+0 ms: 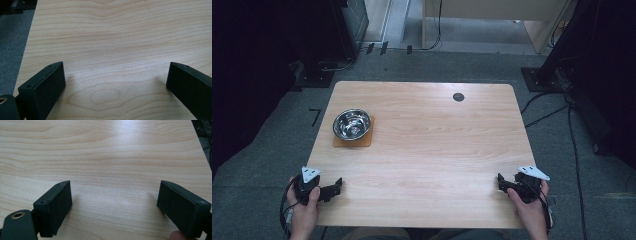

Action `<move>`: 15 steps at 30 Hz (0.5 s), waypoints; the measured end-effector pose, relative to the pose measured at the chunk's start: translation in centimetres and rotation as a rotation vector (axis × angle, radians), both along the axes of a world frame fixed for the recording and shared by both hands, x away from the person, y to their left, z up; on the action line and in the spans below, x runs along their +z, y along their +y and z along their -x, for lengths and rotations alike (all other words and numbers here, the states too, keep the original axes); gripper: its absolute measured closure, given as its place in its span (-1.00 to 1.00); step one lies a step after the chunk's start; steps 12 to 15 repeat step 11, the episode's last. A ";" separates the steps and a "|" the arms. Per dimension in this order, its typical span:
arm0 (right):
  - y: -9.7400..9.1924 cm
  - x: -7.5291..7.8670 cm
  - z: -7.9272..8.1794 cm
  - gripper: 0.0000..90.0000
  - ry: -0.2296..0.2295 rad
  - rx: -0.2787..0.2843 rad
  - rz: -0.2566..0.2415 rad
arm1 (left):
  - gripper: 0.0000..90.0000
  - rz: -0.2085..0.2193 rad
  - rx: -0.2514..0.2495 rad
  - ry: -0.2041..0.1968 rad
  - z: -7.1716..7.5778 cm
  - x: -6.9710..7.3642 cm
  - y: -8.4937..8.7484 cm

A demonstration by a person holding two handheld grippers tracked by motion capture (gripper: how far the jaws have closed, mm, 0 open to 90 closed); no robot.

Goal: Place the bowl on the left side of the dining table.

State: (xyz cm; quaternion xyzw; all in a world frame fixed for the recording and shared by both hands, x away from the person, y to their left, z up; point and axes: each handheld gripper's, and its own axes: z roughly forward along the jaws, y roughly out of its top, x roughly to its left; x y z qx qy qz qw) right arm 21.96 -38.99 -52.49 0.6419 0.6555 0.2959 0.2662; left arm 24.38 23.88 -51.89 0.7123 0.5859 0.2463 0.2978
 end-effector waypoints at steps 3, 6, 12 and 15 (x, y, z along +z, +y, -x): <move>0.0 0.0 0.0 -0.73 0.000 0.000 0.000 | -0.96 0.001 0.004 -0.001 0.0 0.0 0.0; 0.0 0.0 0.0 -0.73 0.000 0.000 0.000 | -0.96 0.002 0.007 -0.001 -0.1 0.0 -0.1; 0.0 0.0 0.0 -0.73 0.000 0.000 0.000 | -0.96 0.002 0.015 -0.001 -0.1 0.0 -0.1; 0.0 0.0 0.0 -0.73 0.000 0.000 0.000 | -0.96 0.002 0.015 -0.001 -0.1 0.0 -0.1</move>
